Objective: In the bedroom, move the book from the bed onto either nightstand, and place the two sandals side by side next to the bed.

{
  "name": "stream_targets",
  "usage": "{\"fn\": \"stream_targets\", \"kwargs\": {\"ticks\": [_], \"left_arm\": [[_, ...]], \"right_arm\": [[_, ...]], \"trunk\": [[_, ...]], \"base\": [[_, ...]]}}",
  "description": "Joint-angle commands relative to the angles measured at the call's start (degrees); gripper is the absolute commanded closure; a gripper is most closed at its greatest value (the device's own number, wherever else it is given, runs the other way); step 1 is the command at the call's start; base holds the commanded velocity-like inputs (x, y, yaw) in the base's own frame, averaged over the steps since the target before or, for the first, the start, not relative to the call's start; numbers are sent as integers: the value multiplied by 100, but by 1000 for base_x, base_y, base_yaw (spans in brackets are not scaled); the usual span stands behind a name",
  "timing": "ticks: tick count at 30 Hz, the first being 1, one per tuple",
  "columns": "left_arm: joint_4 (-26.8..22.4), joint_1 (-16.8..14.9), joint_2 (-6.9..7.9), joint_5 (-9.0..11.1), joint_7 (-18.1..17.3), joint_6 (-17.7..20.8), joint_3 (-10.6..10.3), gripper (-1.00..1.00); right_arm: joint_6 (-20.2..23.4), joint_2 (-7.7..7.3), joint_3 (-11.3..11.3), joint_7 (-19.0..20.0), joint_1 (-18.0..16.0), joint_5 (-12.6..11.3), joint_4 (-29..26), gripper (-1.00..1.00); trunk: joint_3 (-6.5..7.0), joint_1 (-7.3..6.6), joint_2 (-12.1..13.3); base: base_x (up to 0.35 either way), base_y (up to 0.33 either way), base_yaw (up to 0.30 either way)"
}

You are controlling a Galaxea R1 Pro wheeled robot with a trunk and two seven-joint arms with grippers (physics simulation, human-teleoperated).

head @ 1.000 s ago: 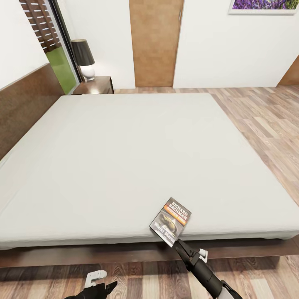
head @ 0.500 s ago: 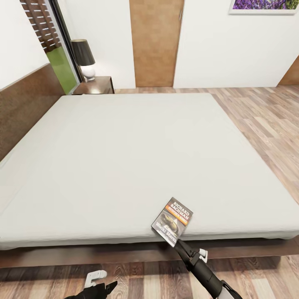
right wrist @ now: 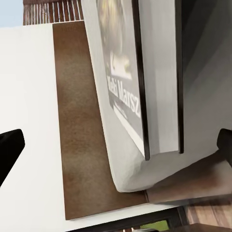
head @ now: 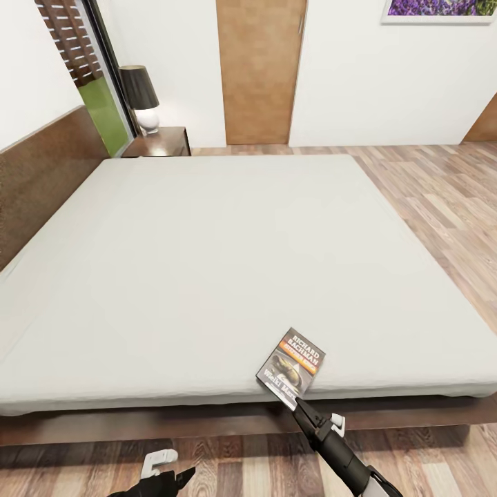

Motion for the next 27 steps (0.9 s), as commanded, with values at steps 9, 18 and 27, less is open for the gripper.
{"fn": "stream_targets", "kwargs": {"ticks": [9, 18, 27], "left_arm": [[-7, -2, 3, 58, -8, 47, -22, -100], [-5, -3, 3, 58, -8, 47, -22, -100], [-1, -3, 7, 53, -8, 37, -22, -100]], "right_arm": [[60, -1, 11, 13, -2, -44, 3, -100], [60, -1, 11, 14, -2, -41, 3, -100], [60, -1, 11, 13, -2, -45, 3, -100]], "trunk": [[-75, 87, -162], [-111, 131, -242], [-111, 131, -242]], "base": [[0, 0, 0], [0, 0, 0], [0, 0, 0]]}}
